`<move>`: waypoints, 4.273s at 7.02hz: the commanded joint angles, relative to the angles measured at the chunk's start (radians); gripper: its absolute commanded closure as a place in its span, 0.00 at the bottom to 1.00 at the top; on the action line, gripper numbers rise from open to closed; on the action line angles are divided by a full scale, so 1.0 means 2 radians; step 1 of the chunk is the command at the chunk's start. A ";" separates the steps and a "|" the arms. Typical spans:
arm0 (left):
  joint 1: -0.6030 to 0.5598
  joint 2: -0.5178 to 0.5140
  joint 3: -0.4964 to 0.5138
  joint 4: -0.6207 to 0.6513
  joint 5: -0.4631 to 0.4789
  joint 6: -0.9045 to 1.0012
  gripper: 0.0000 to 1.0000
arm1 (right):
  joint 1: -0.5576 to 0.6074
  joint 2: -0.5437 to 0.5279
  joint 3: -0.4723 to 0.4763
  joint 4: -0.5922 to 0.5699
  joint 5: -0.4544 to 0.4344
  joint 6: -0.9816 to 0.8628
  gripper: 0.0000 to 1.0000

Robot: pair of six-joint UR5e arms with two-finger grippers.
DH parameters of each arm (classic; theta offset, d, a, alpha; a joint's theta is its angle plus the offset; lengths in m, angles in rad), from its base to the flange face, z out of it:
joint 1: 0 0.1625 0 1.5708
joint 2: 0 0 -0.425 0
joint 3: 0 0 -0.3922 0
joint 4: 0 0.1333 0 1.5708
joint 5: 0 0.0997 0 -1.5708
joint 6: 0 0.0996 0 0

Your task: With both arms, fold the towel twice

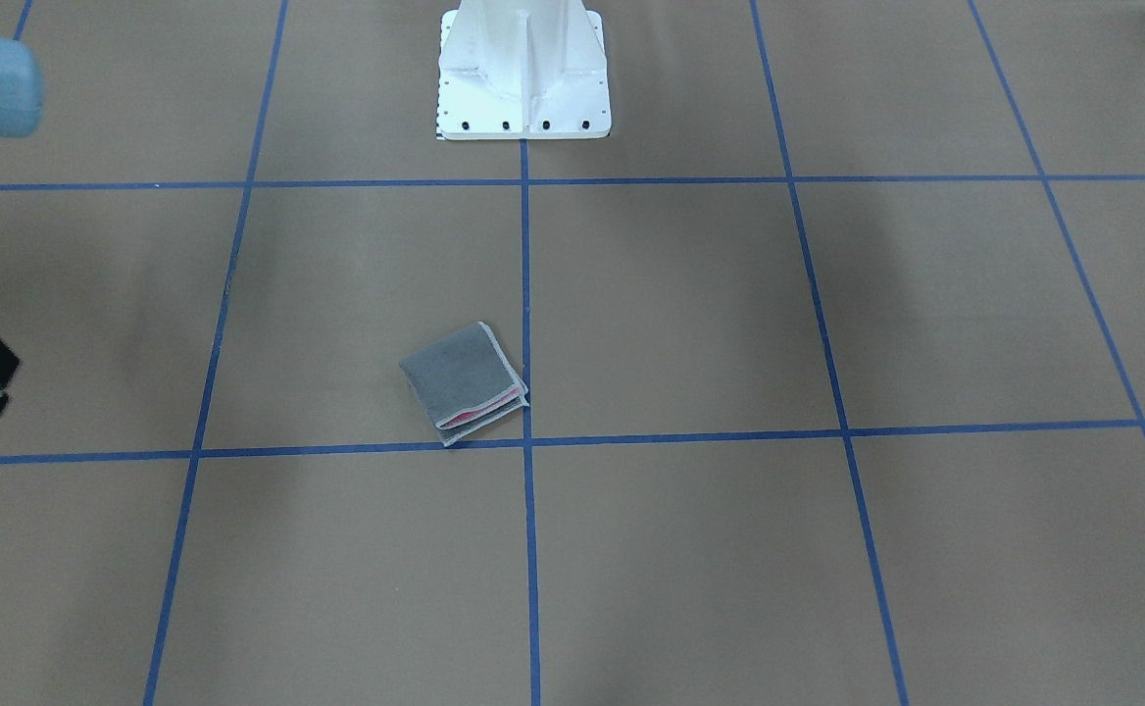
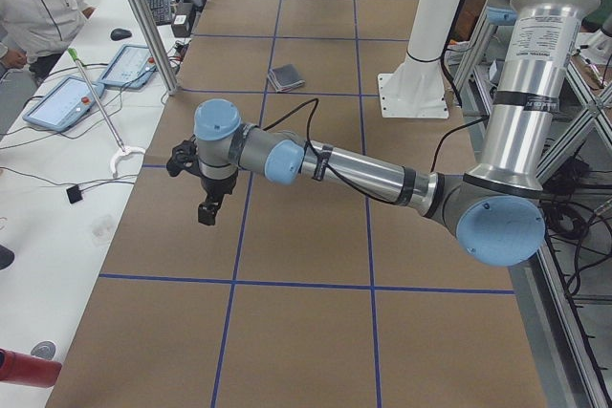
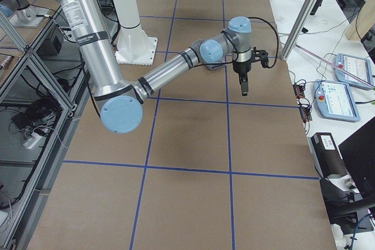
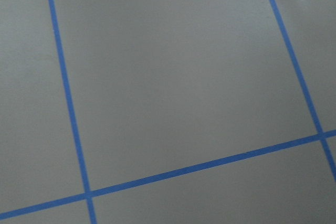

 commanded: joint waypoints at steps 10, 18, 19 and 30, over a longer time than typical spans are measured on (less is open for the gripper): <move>-0.087 0.105 -0.004 0.071 -0.001 0.082 0.00 | 0.159 -0.177 -0.010 -0.012 0.105 -0.221 0.00; -0.085 0.107 0.002 0.041 -0.001 0.086 0.00 | 0.157 -0.177 -0.021 -0.009 0.105 -0.223 0.00; -0.085 0.107 0.001 0.041 -0.001 0.086 0.00 | 0.157 -0.177 -0.021 -0.010 0.105 -0.223 0.00; -0.084 0.107 0.002 0.030 0.000 0.085 0.00 | 0.157 -0.178 -0.022 -0.009 0.105 -0.224 0.00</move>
